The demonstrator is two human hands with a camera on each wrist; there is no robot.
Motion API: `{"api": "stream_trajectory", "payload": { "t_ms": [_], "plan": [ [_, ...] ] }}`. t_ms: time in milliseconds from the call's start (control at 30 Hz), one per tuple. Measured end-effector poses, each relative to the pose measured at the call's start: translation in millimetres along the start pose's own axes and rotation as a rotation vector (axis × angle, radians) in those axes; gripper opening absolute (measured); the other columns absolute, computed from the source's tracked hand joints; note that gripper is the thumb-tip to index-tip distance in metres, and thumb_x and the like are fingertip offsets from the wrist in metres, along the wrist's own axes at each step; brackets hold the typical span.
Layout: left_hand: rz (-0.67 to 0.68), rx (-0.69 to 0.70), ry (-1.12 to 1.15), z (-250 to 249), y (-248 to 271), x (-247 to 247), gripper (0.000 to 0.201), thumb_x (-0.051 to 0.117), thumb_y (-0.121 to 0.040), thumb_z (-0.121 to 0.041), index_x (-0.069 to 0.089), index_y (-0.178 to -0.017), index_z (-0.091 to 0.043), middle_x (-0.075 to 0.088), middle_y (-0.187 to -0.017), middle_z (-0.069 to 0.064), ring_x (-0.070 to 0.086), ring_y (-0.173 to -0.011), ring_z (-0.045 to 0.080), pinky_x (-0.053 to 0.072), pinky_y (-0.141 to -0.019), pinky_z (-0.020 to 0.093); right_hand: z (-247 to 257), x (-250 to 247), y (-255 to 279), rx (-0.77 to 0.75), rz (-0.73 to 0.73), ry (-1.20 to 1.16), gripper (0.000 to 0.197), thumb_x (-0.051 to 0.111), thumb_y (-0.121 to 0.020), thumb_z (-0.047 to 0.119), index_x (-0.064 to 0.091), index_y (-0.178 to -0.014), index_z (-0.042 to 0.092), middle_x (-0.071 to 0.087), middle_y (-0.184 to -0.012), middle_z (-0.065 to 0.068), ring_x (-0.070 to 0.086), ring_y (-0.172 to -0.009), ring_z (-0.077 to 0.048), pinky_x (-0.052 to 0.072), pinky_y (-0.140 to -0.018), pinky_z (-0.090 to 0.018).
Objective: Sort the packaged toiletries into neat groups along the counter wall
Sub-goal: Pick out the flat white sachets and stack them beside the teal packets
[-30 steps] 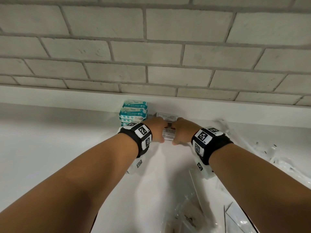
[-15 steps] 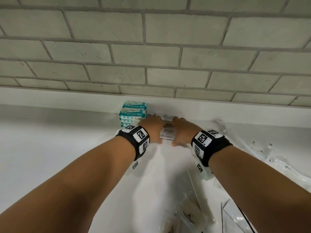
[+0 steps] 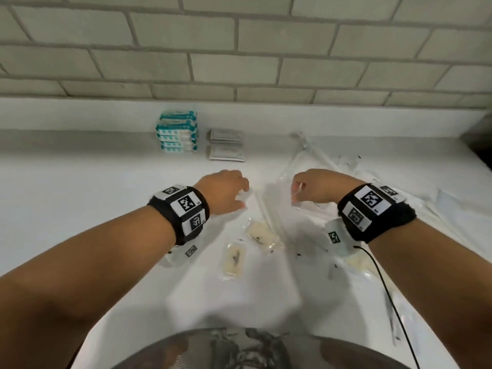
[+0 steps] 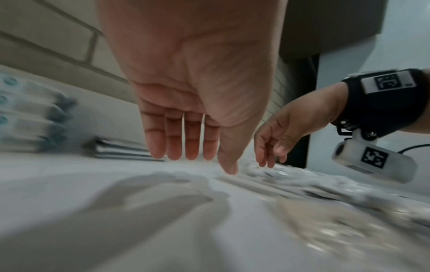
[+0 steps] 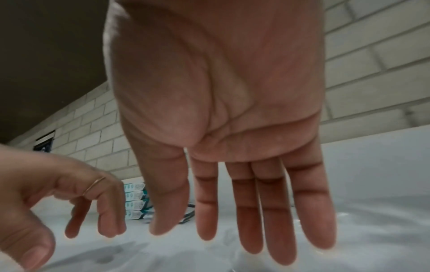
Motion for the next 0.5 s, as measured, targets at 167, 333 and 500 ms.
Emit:
{"api": "stream_trajectory", "payload": {
  "t_ms": [167,333,500],
  "plan": [
    [0.056,0.202,0.011,-64,4,24,0.041,0.05,-0.095,-0.038,0.051,-0.134,-0.03,0.049,-0.132,-0.002,0.044,-0.121,0.02,0.042,-0.098,0.036,-28,24,68,0.118,0.031,0.06,0.025,0.064,-0.088,0.034,0.063,-0.107,0.018,0.063,-0.109,0.001,0.057,-0.1,-0.019,0.041,-0.078,-0.028],
    [0.072,0.281,-0.08,-122,2,39,0.032,0.048,-0.095,-0.04,0.064,-0.12,-0.029,0.055,-0.117,0.001,0.048,-0.11,0.024,0.045,-0.091,0.038,-35,56,87,0.164,-0.062,0.035,0.05,0.06,-0.084,0.055,0.057,-0.12,0.02,0.055,-0.119,0.0,0.057,-0.103,-0.02,0.047,-0.084,-0.031],
    [0.029,0.164,-0.103,-158,-5,42,0.025,0.057,-0.088,-0.043,0.07,-0.101,-0.025,0.053,-0.09,0.001,0.056,-0.093,0.025,0.039,-0.067,0.03,-29,75,71,0.209,-0.188,0.091,0.05,0.067,-0.08,0.051,0.056,-0.116,0.017,0.05,-0.115,-0.005,0.055,-0.101,-0.025,0.048,-0.089,-0.038]
  ]
}}
Point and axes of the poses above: each hand's wrist, its own y-axis away from the middle knuckle, its own x-axis out of the palm, z = x × y, the point moved 3 cm from there along -y, towards the middle knuckle
